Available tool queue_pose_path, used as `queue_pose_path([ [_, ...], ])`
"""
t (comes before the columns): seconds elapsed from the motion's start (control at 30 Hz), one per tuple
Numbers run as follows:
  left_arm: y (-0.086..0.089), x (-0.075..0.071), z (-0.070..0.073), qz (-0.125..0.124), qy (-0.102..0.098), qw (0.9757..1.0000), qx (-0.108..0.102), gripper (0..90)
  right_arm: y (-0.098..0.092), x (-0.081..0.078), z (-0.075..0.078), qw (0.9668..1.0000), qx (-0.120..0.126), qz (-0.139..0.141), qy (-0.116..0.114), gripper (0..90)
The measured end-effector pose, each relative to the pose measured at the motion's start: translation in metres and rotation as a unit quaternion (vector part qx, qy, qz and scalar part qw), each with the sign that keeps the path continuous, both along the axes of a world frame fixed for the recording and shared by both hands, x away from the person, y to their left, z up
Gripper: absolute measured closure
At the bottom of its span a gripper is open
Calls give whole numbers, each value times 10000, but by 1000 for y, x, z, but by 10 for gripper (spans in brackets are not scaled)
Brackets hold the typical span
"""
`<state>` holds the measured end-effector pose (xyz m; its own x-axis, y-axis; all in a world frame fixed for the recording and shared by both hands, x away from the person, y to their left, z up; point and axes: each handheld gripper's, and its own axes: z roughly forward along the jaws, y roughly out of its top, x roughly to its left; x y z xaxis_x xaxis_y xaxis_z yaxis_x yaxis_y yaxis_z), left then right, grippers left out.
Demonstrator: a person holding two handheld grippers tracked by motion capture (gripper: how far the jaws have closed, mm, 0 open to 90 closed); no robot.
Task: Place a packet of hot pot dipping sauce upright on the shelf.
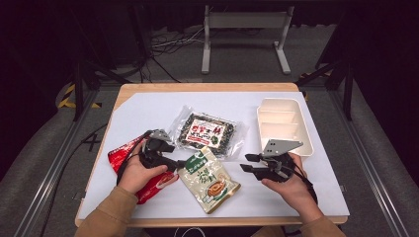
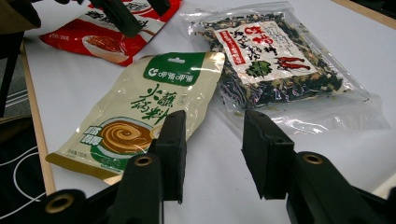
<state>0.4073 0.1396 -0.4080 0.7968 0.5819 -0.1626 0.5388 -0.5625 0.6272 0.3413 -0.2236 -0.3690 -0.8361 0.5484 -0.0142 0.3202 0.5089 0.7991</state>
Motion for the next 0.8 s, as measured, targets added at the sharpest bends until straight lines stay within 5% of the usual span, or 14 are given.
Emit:
queue_pose_path([
  [0.23,-7,2,-9,-41,171,9998,-128,252,-1,0,-4,10000,-51,-19,33,592],
  [0.8,-24,-1,-22,-214,293,9988,342,301,2,-1,-7,9999,-122,62,47,581],
])
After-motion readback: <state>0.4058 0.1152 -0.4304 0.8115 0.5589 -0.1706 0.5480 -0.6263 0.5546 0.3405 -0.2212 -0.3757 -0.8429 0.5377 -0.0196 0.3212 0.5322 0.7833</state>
